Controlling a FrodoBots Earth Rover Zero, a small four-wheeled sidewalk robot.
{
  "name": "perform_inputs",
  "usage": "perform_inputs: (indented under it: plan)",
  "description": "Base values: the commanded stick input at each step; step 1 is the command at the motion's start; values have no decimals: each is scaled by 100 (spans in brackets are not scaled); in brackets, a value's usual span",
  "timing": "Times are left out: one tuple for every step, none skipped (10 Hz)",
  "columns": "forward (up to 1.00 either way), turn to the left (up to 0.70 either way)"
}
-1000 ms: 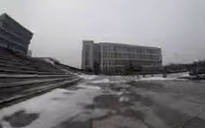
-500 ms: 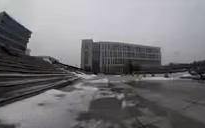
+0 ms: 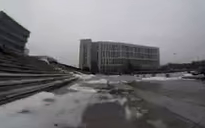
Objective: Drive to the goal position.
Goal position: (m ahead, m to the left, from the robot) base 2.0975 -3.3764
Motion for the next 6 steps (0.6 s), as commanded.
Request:
perform_inputs:
  plan:
    - [100, 0]
    - [100, -19]
    - [100, -27]
    - [100, -27]
    - [100, -27]
    - [100, -27]
